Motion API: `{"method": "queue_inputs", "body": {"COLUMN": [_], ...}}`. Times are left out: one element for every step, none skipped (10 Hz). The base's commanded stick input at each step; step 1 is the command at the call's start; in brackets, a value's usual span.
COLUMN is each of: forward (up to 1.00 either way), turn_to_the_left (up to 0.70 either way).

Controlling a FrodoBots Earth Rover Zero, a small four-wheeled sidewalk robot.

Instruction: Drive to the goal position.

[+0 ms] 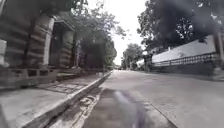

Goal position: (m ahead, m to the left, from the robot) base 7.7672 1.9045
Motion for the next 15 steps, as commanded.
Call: {"method": "queue_inputs", "body": {"forward": [0.70, 0.70, 0.70, 0.70, 0.70, 0.70, 0.70, 0.70, 0.70, 0.70, 0.70, 0.70, 0.70, 0.70, 0.70], "turn_to_the_left": [-0.24, -0.07, -0.01, 0.00, 0.00, 0.00, 0.00, 0.00, -0.08, -0.35, -0.35, -0.09, 0.00, 0.00, 0.00]}}
